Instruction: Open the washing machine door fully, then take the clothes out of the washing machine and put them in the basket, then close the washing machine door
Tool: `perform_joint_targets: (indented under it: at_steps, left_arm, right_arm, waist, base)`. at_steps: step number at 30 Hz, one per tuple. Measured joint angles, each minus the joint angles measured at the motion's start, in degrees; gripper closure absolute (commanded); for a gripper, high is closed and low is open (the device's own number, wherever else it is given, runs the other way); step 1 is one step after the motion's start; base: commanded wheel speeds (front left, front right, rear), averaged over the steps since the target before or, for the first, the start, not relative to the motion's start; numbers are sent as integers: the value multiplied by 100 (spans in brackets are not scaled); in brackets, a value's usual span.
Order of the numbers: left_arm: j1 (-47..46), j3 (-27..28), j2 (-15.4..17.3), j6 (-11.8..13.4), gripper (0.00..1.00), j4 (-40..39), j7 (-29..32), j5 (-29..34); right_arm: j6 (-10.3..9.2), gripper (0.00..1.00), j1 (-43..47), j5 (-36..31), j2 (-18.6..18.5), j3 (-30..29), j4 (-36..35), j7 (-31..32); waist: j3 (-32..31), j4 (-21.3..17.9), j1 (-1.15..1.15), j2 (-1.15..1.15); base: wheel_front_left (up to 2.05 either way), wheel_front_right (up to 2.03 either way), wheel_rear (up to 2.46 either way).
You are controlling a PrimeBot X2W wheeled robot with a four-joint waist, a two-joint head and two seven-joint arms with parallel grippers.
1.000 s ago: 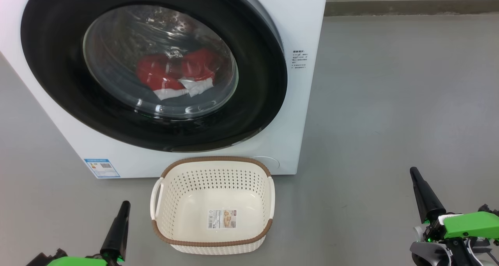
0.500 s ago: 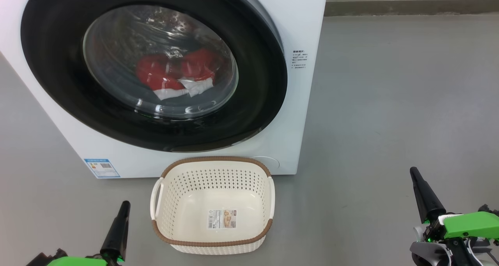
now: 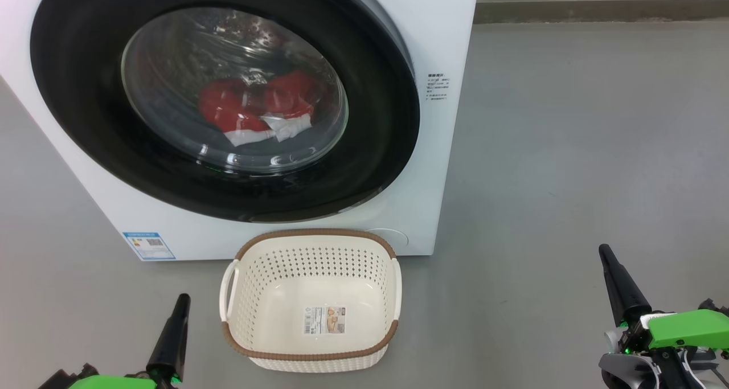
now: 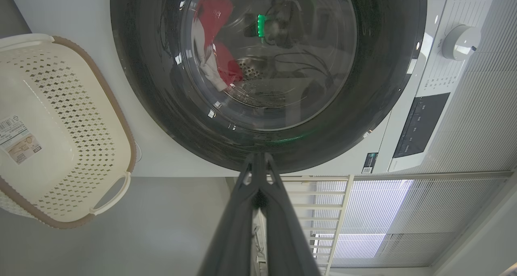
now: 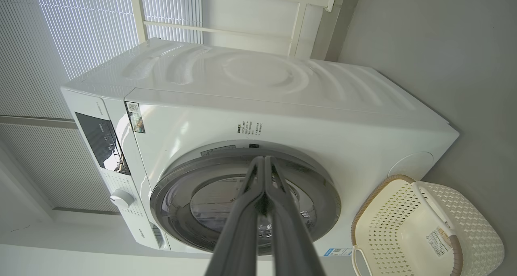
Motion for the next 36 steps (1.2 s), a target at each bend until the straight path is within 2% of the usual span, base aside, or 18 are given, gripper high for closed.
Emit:
perform_joint_targets:
  at_steps: [10, 11, 12, 13, 17, 26, 36]
  left_arm:
    - [0, 0, 0, 0, 100, 0, 0, 0]
    - [7, -5, -4, 0, 0, 23, -3, 1]
    - [28, -13, -22, 2, 100, 82, -3, 2]
    - [69, -22, -49, 2, 0, 155, -3, 2]
    - [276, -57, -119, 8, 0, 344, -11, 2]
    - [278, -100, -116, 8, 0, 253, -121, 129]
    - [279, -160, -108, 8, 0, 132, -297, 846]
  right_arm:
    - [0, 100, 0, 0, 0, 0, 0, 0]
    - [1, 0, 4, 0, 5, 3, 22, -2]
    - [1, 100, 24, 1, 27, 8, 86, -8]
    - [1, 0, 70, 1, 56, 18, 165, -8]
    - [0, 0, 306, 1, 138, 64, 381, -10]
    - [0, 0, 326, -65, 125, 122, 316, -135]
    - [0, 0, 326, -553, 36, 264, 269, -303]
  waist:
    - [0, 0, 0, 0]
    - [0, 0, 0, 0]
    - [0, 0, 0, 0]
    - [0, 0, 0, 0]
    - [6, 1, 0, 0]
    - [8, 18, 1, 0]
    - [47, 31, 1, 0]
  base:
    - [0, 0, 0]
    - [0, 0, 0]
    - [0, 0, 0]
    - [0, 0, 0]
    - [0, 0, 0]
    - [0, 0, 0]
    - [0, 0, 0]
